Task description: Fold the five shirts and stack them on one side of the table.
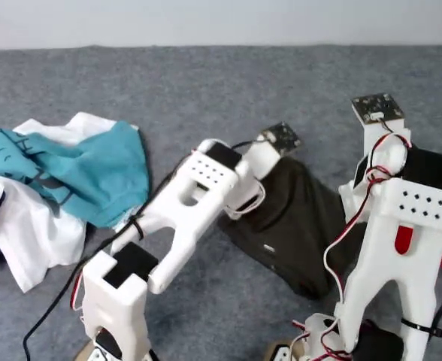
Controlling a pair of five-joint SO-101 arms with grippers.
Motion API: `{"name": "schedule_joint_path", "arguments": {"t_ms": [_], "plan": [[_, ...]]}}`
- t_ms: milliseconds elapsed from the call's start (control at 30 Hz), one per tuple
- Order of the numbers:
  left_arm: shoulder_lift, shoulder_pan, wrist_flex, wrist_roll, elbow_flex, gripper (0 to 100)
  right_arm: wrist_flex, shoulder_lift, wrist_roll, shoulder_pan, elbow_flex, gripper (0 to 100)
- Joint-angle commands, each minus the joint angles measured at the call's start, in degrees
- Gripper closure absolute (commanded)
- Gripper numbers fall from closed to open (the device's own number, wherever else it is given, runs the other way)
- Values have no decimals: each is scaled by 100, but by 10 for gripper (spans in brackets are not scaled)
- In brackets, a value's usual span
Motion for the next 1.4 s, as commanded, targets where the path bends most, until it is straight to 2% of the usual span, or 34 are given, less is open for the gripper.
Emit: {"name": "schedule_joint_path", "arguments": {"t_ms": [0,233,800,867,967,1233,1367], "plan": [[-343,70,-176,88,4,852,189,-189,53,-40,0,772],[-352,105,114,88,57,852,189,-189,53,-40,0,772],[-343,387,-88,79,356,853,189,-189,53,-40,0,772],[-343,378,-105,79,356,885,189,-189,53,-40,0,772],[-343,378,-105,70,356,988,189,-189,53,-40,0,772],[167,369,-79,70,321,987,189,-207,53,-40,0,772],[9,360,70,70,312,987,189,-198,53,-40,0,772]]}}
